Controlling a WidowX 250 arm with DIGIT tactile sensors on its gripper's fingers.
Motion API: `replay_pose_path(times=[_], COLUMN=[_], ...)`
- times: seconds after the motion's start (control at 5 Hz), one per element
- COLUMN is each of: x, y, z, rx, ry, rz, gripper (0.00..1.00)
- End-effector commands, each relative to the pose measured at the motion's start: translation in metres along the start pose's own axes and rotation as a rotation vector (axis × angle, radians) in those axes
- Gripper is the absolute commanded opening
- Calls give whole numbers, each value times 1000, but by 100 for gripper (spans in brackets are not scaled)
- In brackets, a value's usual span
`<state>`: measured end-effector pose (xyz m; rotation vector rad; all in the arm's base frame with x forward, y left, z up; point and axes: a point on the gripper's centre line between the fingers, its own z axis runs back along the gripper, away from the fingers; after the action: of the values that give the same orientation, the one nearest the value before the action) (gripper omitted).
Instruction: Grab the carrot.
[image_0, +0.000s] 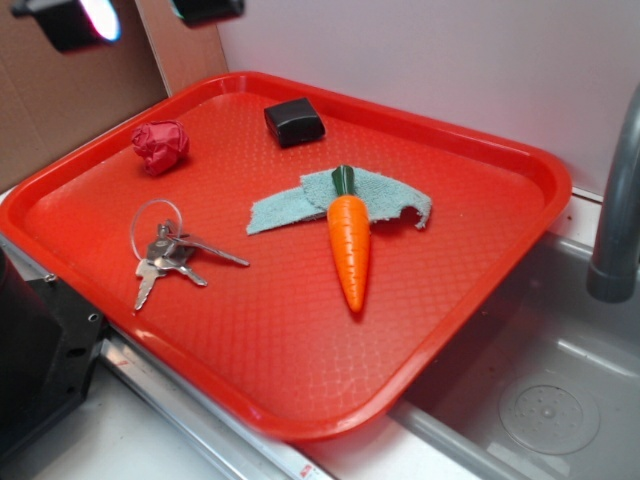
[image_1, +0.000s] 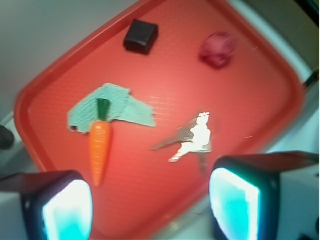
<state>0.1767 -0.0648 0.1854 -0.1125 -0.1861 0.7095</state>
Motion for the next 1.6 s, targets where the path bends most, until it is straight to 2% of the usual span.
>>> replay_pose_path(times=[0.0,0.2,0.4,0.6,1.0,1.2,1.4], x=[-6,-7,-4,-4,4,4,3], y=[-24,-33,-38,-39,-37,-37,-36], z=[-45,-80,-110,-131,-163,-172,-171], rx=[-14,29,42,67,110,127,116], ry=[-63,-86,-93,-125,-116,-133,-137], rz=[141,178,213,209,222,207,222], gripper=[100,100,100,100,100,0,0])
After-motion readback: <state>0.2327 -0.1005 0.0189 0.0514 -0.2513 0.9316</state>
